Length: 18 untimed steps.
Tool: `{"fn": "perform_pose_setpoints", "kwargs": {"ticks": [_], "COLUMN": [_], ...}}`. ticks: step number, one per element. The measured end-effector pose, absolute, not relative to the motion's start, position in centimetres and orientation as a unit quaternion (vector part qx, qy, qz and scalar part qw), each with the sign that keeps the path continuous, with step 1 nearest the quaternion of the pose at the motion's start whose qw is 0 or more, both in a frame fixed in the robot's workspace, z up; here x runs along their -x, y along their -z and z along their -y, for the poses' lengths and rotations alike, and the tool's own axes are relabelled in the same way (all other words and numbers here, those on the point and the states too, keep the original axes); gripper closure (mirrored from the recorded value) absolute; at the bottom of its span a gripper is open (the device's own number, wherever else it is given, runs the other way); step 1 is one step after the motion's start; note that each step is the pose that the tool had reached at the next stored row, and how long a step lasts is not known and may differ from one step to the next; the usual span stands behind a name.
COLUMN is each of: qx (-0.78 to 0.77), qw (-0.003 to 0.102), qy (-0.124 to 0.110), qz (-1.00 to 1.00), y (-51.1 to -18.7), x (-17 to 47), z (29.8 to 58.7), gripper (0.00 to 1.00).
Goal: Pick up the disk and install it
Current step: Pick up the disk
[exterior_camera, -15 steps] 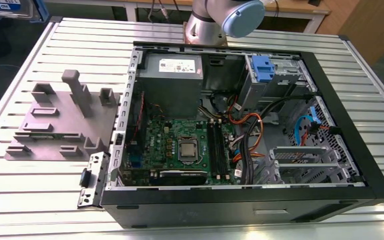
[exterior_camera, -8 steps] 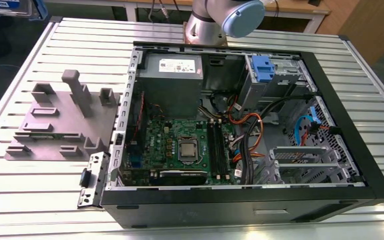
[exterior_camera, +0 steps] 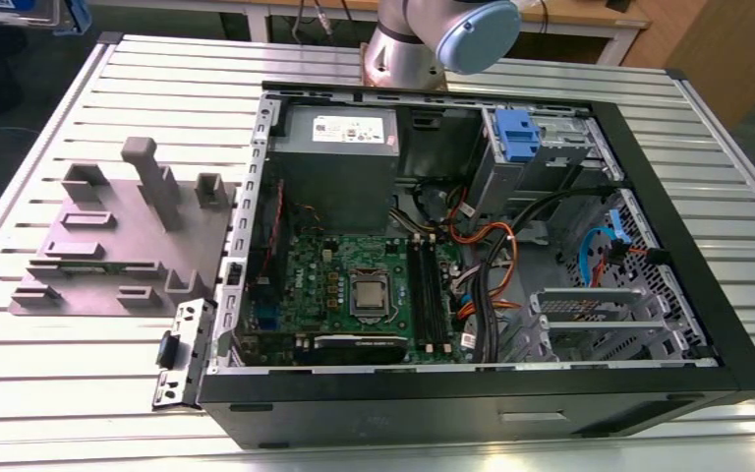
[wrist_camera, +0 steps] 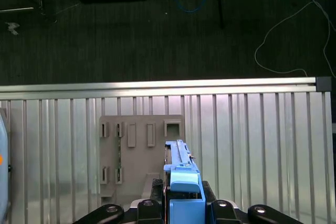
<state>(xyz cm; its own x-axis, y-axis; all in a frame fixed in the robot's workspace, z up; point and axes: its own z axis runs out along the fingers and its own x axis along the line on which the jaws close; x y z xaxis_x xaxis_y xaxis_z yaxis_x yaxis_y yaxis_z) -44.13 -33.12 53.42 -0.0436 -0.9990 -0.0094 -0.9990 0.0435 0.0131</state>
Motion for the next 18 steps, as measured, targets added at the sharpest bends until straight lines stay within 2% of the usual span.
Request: {"fn": "perform_pose_setpoints", "kwargs": {"ticks": [18], "qx": [-0.692], "qw": [0.001], "qy": [0.008], "qz": [0.722], "y": [-54.9], "x": [44.1], "z": [33.1], "gripper": [0.64]}}
